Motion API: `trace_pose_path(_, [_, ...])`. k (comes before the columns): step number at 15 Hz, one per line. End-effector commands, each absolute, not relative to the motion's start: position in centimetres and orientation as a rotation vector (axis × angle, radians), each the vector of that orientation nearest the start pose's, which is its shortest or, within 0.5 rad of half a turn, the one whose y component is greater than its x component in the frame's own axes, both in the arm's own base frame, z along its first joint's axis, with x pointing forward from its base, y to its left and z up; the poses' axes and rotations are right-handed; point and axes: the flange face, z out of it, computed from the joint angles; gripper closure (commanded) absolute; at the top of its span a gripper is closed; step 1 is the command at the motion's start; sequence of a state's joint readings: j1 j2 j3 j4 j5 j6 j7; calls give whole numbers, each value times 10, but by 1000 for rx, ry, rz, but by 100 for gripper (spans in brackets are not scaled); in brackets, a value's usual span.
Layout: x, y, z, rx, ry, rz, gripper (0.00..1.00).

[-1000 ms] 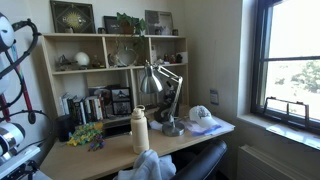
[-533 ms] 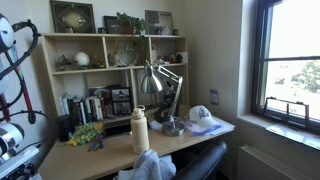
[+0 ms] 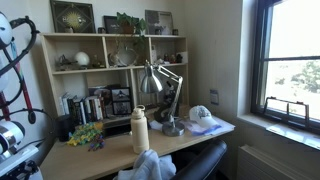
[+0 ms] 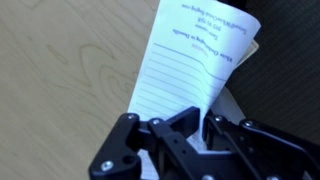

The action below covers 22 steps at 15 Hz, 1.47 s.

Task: Pick up the piece of paper from the edge of the table and move it forward.

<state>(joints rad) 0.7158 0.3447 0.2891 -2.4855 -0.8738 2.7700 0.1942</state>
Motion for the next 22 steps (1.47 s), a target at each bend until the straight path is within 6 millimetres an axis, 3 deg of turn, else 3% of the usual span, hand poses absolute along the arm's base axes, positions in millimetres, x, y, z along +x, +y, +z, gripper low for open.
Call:
trace_pose_path(1, [201,384,184,2135,2073,220,94])
trace_pose_path(7, [198,353,223,2267,1918,292,95])
trace_pose_path(10, [207,340,250,2315,1819,360,95])
trace_pose_path(16, [251,329,308,2310,1671,490,95])
trace_pose_path(22, [317,331,345,2281,1575,542,95])
